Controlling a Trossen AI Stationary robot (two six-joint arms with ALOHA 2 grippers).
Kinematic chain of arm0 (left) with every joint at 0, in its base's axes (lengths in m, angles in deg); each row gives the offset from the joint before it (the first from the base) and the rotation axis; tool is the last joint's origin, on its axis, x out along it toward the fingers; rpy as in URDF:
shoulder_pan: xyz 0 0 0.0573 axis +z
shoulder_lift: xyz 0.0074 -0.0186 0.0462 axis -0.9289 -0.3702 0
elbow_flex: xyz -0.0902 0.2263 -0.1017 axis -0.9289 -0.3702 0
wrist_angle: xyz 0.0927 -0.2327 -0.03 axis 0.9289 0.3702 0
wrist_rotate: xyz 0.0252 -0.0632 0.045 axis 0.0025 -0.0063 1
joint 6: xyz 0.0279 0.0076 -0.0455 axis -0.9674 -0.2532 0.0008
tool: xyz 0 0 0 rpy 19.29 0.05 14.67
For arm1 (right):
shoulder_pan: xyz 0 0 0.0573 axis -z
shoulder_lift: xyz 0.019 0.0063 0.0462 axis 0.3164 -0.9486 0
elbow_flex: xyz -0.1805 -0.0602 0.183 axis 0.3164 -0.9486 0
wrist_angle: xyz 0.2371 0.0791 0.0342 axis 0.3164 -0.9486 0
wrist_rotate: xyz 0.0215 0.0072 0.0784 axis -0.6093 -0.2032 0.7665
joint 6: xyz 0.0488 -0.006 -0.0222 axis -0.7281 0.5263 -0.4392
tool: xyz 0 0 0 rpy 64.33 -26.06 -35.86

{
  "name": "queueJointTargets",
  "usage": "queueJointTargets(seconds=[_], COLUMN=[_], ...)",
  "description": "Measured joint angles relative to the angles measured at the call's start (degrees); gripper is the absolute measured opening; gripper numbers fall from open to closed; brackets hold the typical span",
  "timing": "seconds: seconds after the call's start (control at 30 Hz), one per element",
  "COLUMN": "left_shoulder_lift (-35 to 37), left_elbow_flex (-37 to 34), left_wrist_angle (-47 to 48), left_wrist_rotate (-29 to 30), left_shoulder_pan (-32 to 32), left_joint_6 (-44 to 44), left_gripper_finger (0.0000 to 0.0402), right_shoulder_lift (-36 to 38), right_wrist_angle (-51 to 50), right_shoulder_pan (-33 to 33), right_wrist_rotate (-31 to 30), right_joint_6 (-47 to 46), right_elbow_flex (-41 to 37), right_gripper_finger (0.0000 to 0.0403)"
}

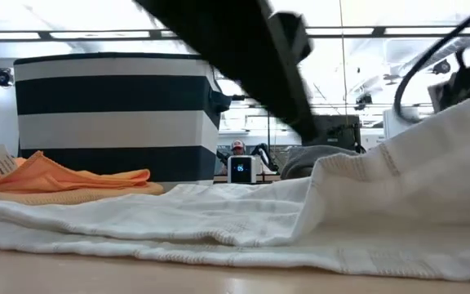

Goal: Fold towel
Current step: Fold the white patterned kitchen towel

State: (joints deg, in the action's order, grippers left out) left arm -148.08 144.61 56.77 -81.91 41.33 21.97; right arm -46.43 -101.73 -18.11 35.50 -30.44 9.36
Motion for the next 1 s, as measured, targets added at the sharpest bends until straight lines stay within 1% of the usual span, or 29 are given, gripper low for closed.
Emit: queueJointTargets(seconds=[0.1, 0.2, 0.37, 0.53, 0.6, 0.7, 0.8, 0.9, 0.97, 1.0], left_shoulder_lift=[0.63, 0.63, 1.36, 1.66, 2.49, 5.22, 9.64, 15.63, 19.97, 21.86], left_elbow_flex=[-3.23, -7.72, -14.60, -15.63, -15.71, -17.29, -22.04, -28.55, -32.77, -35.06], left_wrist_angle=[0.97, -0.16, -8.52, -8.45, -4.12, 3.04, 7.93, 7.63, 3.94, 0.20], left_wrist_rotate=[0.49, 1.23, 1.45, 1.50, 1.50, 2.66, 4.72, 6.64, 8.73, 9.63], left_shoulder_pan=[0.00, 0.09, 1.01, 1.14, 1.04, 0.43, -0.61, -1.35, -1.51, -1.49], left_joint_6=[2.79, 5.29, 6.71, 7.07, 7.52, 9.86, 13.16, 16.89, 19.53, 20.22], left_gripper_finger=[0.0214, 0.0213, 0.0197, 0.0174, 0.0165, 0.0154, 0.0144, 0.0138, 0.0135, 0.0135], right_shoulder_lift=[0.03, 0.07, 0.49, 0.90, 0.94, 0.96, 0.96, 0.96, 0.96, 0.96], right_wrist_angle=[-0.05, -2.73, -6.00, -7.22, -6.93, -6.68, -6.24, -3.73, -0.18, 1.37], right_shoulder_pan=[2.59, 5.09, 8.00, 7.81, 6.44, 4.40, 2.61, 1.54, 1.55, 1.63], right_wrist_rotate=[1.46, 1.73, 0.55, 0.39, 0.40, 0.64, 0.74, 0.85, 0.93, 0.91], right_joint_6=[1.83, 3.86, 5.78, 5.92, 6.18, 5.88, 4.21, 4.18, 5.69, 6.70], right_elbow_flex=[-2.00, -2.41, -1.79, 0.28, 1.54, 2.63, 2.90, 2.71, 2.57, 2.57], right_gripper_finger=[0.0190, 0.0190, 0.0190, 0.0190, 0.0190, 0.0190, 0.0190, 0.0190, 0.0190, 0.0190])
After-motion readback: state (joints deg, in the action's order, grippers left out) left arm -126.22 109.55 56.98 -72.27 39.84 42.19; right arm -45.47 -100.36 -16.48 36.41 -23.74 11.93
